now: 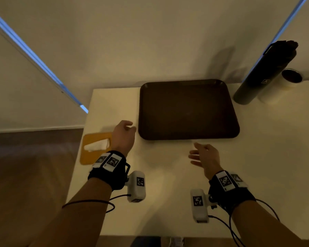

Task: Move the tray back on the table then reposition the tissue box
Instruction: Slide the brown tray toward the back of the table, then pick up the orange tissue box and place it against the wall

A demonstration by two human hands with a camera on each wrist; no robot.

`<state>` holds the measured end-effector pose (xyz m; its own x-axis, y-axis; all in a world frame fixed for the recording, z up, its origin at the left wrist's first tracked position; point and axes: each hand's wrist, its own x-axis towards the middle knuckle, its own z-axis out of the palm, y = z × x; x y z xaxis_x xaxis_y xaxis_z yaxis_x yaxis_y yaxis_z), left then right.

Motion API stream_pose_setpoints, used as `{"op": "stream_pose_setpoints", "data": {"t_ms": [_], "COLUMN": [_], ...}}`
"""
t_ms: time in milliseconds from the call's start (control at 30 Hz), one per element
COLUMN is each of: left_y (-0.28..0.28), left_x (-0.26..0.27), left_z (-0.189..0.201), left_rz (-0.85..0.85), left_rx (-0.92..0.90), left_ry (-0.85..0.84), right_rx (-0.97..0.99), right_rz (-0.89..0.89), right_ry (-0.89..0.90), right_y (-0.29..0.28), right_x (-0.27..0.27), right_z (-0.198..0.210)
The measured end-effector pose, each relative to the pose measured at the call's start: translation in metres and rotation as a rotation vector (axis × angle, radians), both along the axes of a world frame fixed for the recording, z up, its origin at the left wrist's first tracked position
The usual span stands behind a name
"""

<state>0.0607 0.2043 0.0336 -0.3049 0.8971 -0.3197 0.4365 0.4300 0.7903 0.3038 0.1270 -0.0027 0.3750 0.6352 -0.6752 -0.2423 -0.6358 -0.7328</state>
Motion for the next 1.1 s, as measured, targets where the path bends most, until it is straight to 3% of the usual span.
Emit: {"op": "stream_pose_setpoints", "data": {"t_ms": [133, 267, 433, 600, 833, 1100], "left_y": [-0.04, -0.074, -0.104, -0.112, -0.09, -0.057], "left_x": [-0.023, -0.06, -0.111, -0.147, -0.166, -0.165], "left_z": [0.02, 0.021, 0.009, -0.011, -0.024, -0.033], "left_rz": [0.048, 0.137, 0.239, 0.321, 0.223, 0.174], "left_rx": [0.083, 0.148, 0.097, -0.065, -0.116, -0.059], "left_ry": [0.046, 0.219, 0.365, 0.125, -0.144, -0.11], "right_rx": [0.053, 0.106, 0.171, 0.184, 0.136, 0.19], "right_rz": [0.204, 0.368, 0.493, 0.596, 0.693, 0.645], "right_ry": [-0.088, -0.129, -0.131, -0.128, -0.183, -0.28], "right_y": [-0.017, -0.026, -0.03, -0.017, -0.006, 0.009], "right_x": [-0.039, -0.081, -0.126, -0.168, -0.227, -0.26], "right_z": [0.007, 0.016, 0.025, 0.023, 0.004, -0.009]}}
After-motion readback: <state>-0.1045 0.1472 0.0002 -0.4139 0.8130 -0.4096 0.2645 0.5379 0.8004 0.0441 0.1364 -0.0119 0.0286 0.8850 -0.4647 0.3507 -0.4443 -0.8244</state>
